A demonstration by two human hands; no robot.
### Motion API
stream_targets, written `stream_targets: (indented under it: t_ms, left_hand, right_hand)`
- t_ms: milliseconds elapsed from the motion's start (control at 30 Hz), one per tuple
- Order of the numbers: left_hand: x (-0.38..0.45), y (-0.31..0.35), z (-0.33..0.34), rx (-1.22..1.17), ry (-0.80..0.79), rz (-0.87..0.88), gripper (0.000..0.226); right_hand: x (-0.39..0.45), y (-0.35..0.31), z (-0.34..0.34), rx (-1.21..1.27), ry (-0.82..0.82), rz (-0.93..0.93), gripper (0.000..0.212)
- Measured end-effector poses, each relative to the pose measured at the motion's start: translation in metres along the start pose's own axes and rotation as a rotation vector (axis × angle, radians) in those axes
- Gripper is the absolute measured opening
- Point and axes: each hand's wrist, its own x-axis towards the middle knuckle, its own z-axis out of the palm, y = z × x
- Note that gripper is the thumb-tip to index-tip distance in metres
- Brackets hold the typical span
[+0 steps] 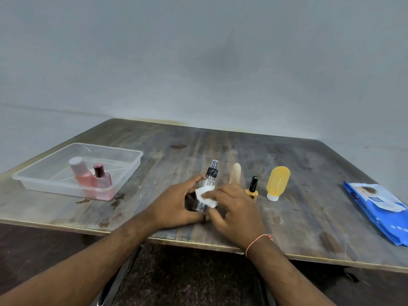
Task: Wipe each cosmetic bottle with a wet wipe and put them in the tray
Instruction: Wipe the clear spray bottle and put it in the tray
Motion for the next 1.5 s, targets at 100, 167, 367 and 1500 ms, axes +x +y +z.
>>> stream_targets:
  t_ms: [100,167,367,1500]
  left_hand:
    - [-0.001,0.003,0.0,0.022,-0.02,0.012,0.104]
    - [-0.001,0.003,0.0,0.046,-0.003,0.012,0.11]
    - [-0.002,0.0,0.001,0.073,0.077,0.001,0.103]
    - [-0.007,0.005,0.001,0.183,0.151,0.117,0.101]
  right_hand:
    - [0.002,0.002,0.0,-0.039,0.066,0.051,0.034]
    - [0.002,0.004,0.002,-0.053,0.059,0.059,0.041]
    - [0.001,0.004,0.001,0.076,-0.039,0.002,0.035]
    - [0.003,0.007,-0.002,0.254,0.199,0.158,0.04]
